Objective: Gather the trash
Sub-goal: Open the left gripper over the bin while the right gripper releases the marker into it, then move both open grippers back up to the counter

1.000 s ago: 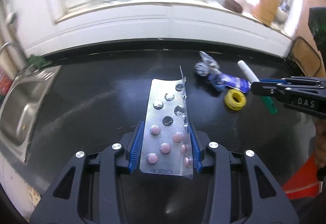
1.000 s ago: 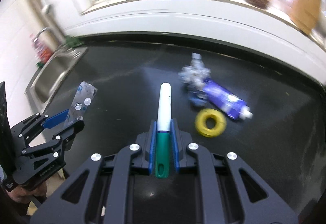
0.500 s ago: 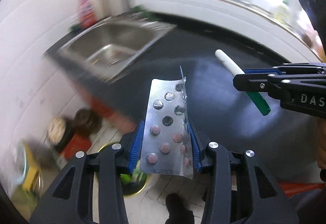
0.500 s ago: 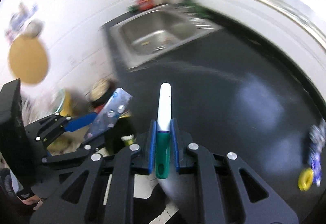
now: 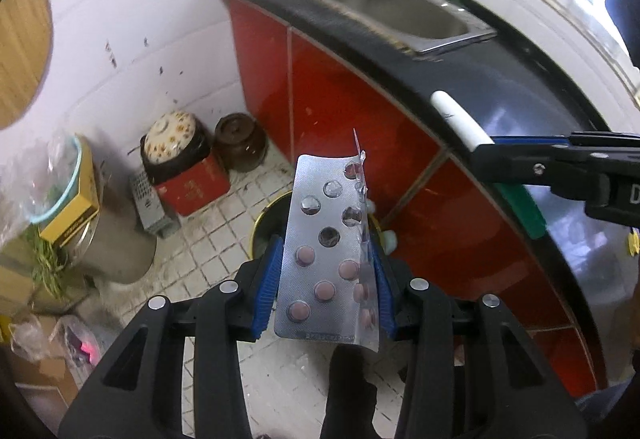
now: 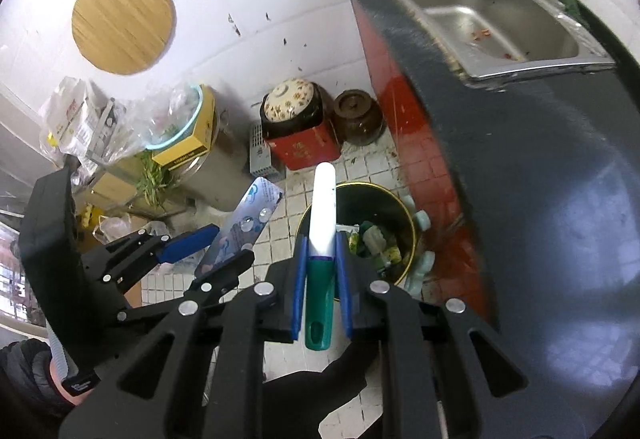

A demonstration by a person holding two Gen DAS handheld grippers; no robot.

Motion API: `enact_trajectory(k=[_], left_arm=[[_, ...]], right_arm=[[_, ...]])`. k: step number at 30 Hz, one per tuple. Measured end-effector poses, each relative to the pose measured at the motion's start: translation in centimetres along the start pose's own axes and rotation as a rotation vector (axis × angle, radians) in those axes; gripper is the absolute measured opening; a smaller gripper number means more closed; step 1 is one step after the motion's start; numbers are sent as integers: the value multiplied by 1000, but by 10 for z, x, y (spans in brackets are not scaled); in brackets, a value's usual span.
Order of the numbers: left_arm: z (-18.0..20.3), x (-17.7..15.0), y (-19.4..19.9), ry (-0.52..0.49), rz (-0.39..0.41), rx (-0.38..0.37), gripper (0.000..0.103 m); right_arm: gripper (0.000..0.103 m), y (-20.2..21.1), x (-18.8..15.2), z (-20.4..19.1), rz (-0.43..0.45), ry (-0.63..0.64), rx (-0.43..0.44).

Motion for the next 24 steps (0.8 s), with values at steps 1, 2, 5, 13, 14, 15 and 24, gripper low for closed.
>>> enact_trajectory(k=[1,2,5,13,14,15,24], left_arm=[[-4,-1,-4,4,-4,0,41],[-5,0,-8,6,-8,-1,41],[-6,4,-14,9,-10,-11,41],[5,15,-28,-12,-12,-47,47],[5,15,-29,-13,-14,-48,50],[5,15,-31,-15,-17,-47,64],[-1,16,-40,2,-27,-36,69]], right_arm=[[15,-2,-1,0,-5,-1,-1],[15,-6,0,2,-13,-1,-4],[15,-15,5,5,-26,-7,-11],[15,-19,15,12,-34,-14,-16],[19,-22,16,14,-42,-18,-20],[24,-22,17,14,-42,-21,-22],[54,-15,21,21,-22,-20,-31]])
Point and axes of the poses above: each gripper's, at about its wrist camera, not at the fingertips, and y roughly against the way its jaws point, z to its right, x to its top, the point moved 9 cm from there along -y, roughly the way its jaws point, and after that the axes turned 12 degrees about x, right-handed, at the moved point
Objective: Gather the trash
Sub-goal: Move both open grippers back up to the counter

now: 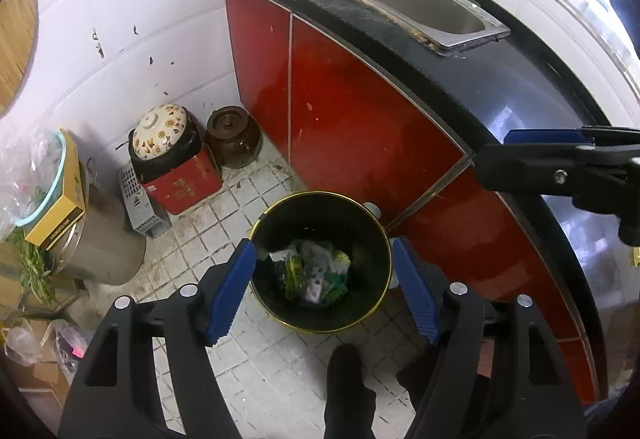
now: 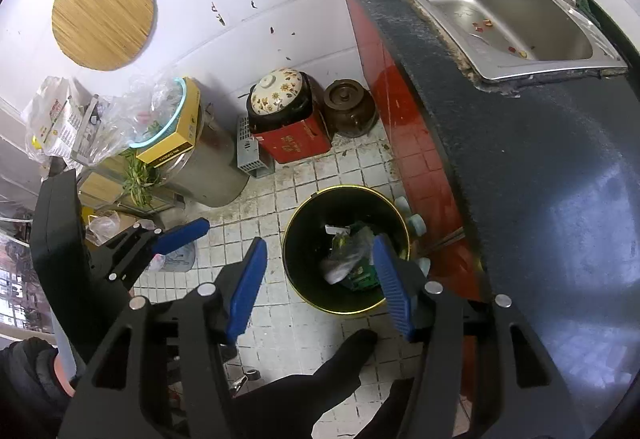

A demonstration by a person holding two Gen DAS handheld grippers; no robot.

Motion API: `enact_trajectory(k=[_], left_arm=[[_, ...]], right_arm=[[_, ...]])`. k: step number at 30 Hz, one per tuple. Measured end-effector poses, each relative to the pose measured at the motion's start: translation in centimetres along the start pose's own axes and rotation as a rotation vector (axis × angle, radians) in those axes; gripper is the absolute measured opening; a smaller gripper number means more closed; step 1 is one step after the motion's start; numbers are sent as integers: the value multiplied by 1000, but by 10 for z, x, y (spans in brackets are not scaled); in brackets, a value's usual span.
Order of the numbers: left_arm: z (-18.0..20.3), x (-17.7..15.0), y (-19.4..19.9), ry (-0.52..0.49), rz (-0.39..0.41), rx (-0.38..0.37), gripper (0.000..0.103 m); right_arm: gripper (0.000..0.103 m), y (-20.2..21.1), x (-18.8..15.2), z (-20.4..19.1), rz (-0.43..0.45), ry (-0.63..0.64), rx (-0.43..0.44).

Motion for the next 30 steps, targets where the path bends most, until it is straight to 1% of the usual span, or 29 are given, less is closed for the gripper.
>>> enact_trajectory(k=[5,8,10,11,13,15,16,17,18,19,21,22,25,26,27,30], left_arm=[[6,0,5,-12,3,-4,69],[23,7,15,-54,26,-17,76],[44,13,24,-99,53,-36,83],[56,16,29,-121,64,-46,85],[87,24,40,-178,88,-81,90],[122,30,51,-239,109,-120,92],[148,34,58,-283,123,-154,92],[169,36,65,-318,133,-182,92],[199,39,74,-371,151,-218,92],[224,39,82,-414,165,-246,92],[264,38,94,-486,188,-289,92],[293,37,104,-533,204,-319,92],[363,28,128,-639,239,-401,92],[388,23,137,-675,249,-428,92],[412,18,145,-710,259,-454,92],[466,4,162,-789,279,-497,92]], right_arm=[[54,17,-4,9,32,-25,-3],[55,43,-8,23,83,-52,-18],[57,74,-14,41,141,-90,-42],[62,87,-18,49,165,-105,-54],[67,121,-28,70,231,-147,-94],[69,163,-47,99,304,-214,-143],[69,178,-55,109,328,-239,-161],[69,200,-69,125,366,-277,-192],[69,222,-84,141,399,-313,-231],[70,236,-96,152,419,-336,-259],[70,279,-133,184,475,-410,-336],[70,298,-153,199,498,-449,-371],[70,340,-205,234,552,-546,-439],[70,357,-230,246,572,-591,-469],[70,368,-246,256,585,-621,-488],[70,400,-298,283,625,-712,-537]])
Point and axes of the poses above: each gripper's, at about its wrist camera, not at the fingertips, and y roughly against the way its jaws point, z to its right, x to its top, the point moved 9 cm from there along -y, roughly the way its jaws point, and after that the axes turned 12 degrees about x, right-handed, at the moved point
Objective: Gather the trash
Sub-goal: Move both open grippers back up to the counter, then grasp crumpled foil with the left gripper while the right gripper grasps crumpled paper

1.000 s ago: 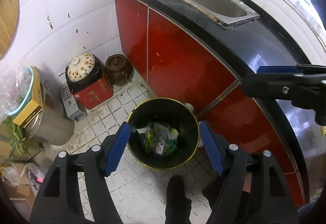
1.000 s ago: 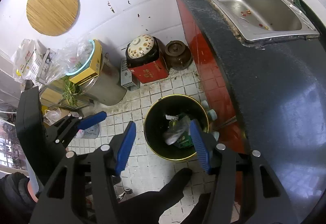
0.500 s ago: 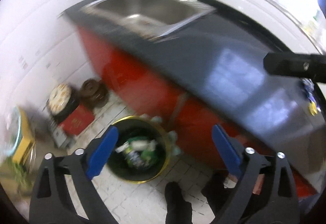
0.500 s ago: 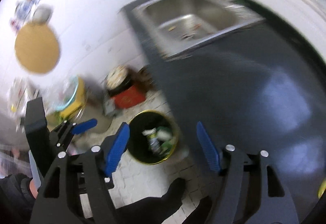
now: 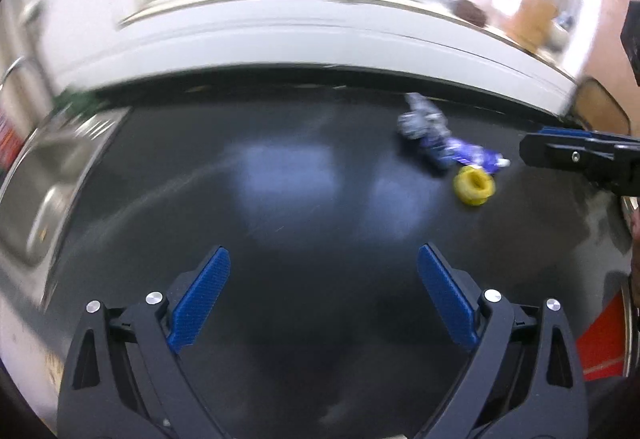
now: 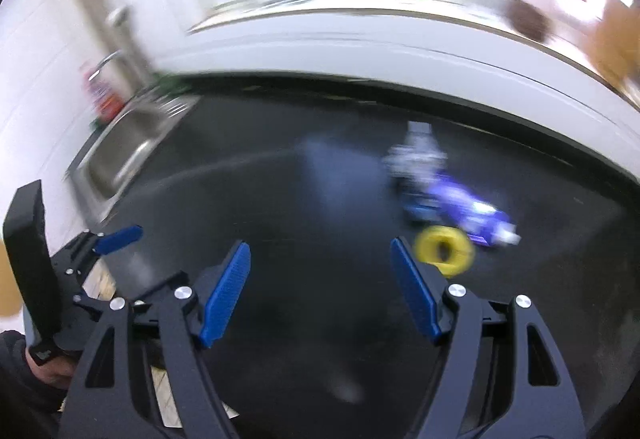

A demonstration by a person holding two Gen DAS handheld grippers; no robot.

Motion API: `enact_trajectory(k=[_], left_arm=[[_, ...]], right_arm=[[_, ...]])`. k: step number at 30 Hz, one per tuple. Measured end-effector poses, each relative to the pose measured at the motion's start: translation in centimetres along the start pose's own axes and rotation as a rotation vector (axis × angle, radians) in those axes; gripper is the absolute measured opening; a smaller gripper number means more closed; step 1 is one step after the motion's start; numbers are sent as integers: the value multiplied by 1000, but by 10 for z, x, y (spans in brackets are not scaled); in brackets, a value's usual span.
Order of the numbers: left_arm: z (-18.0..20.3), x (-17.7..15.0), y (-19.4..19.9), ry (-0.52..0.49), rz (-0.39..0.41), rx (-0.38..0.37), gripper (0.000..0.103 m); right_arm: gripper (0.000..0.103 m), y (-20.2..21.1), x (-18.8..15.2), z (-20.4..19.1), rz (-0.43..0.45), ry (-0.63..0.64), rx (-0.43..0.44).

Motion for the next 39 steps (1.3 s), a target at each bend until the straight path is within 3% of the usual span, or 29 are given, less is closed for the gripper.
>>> enact_trajectory(k=[3,8,16,22,27,31,39], left_arm=[[40,22,-16,-68,4,-33,92],[81,48,-39,-140,1,-60,92],[91,73,-91,-189,-36,-47,92],[94,76,-130,-189,-83,-53,92],[97,79,-148,-198,-102,-69,92],[104,83,-162,-225,-109,-85,92],[130,109,-187,-268,-82,-162,92]], right_arm=[[70,14,-2,50,24,-53,-43],[70,14,0,90,28,-102,-42],[68,-42,34,95,-38,-74,28],[58,-115,53,101,-140,-42,49],[52,-153,54,107,-209,-30,58],[32,-166,50,109,-244,-27,85],[29,-136,64,125,-187,-43,95]])
Point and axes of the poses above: each gripper's, at about its wrist camera, not at the fingertips, and y roughly against the way its jaws point, z to its right, x to its top, the point moved 9 cm from there along -y, roughly the way its jaws point, and after that the axes turned 12 degrees about x, right-handed, at the moved point
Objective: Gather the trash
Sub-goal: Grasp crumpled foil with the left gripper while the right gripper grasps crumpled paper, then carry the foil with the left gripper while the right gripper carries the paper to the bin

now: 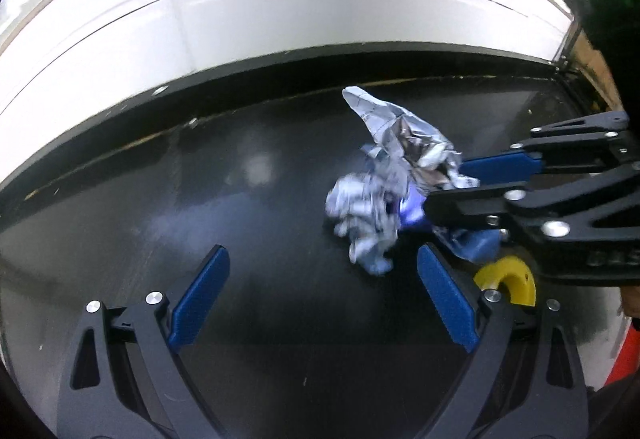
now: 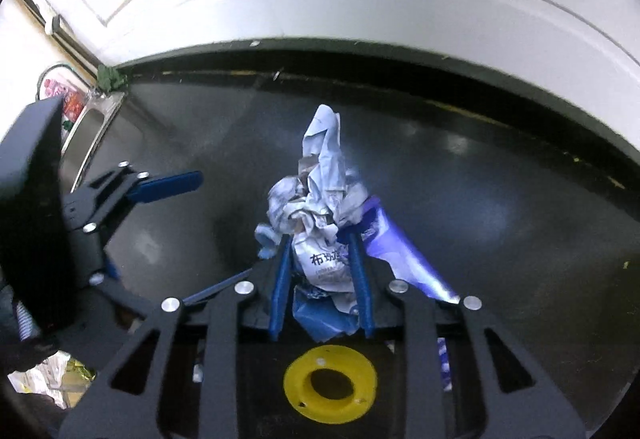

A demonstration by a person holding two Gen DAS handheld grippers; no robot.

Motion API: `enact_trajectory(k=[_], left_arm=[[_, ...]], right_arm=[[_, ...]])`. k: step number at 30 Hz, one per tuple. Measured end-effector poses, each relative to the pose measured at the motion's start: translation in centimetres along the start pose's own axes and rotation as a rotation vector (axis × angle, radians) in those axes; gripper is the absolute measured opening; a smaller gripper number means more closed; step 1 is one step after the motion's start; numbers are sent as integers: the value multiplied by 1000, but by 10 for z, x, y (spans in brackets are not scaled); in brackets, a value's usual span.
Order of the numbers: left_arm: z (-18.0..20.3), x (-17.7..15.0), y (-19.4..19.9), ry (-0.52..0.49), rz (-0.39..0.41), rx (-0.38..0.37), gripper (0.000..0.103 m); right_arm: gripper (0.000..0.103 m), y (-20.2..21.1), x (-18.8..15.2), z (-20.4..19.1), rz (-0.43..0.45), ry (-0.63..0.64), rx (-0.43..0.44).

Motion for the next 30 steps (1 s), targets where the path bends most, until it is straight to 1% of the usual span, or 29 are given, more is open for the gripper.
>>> enact_trajectory(k=[3,5,6,7,8,9,10,12,18,22,24,30], left_arm=[[10,14,-10,-15,8,-34,91],[17,21,-17,-31,13,-51,85],[20,24,-22,-39,11,-65,76],[24,24,-24,-46,5,-73,63],[25,25,-26,-53,-3,-77,57],[26,26,-27,-61,-1,-77,47],[26,27,-27,-64,1,-77,41],[24,29,-26,-52,-2,-85,40],[15,26,-8,-25,14,-54,39],[1,20,25,-9,46,-25,39],[0,17,40,5,59,-17,39],[-5,-15,90,29,94,21,39]], right_arm=[[29,10,4,9,8,-15,-4],[29,14,6,16,12,-24,-7],[29,16,7,19,13,-27,-9],[29,18,7,22,17,-31,-11],[29,19,7,23,19,-33,-13],[29,20,8,24,21,-36,-15],[29,22,8,25,24,-39,-15],[29,24,9,24,31,-41,-15],[29,35,3,12,49,-30,-17],[29,51,-2,-1,68,-5,-19],[29,57,-7,-13,78,13,-22],[29,78,-40,-51,98,53,-41]])
Point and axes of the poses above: each gripper's, at about its wrist camera, not at the fingertips, and y roughly against the way its jaws point, z to its right, x to its top, the point moved 9 cm from there along -y, roughly the way its jaws point, and after that the axes turned 12 degrees about x, right-handed, at the moved point
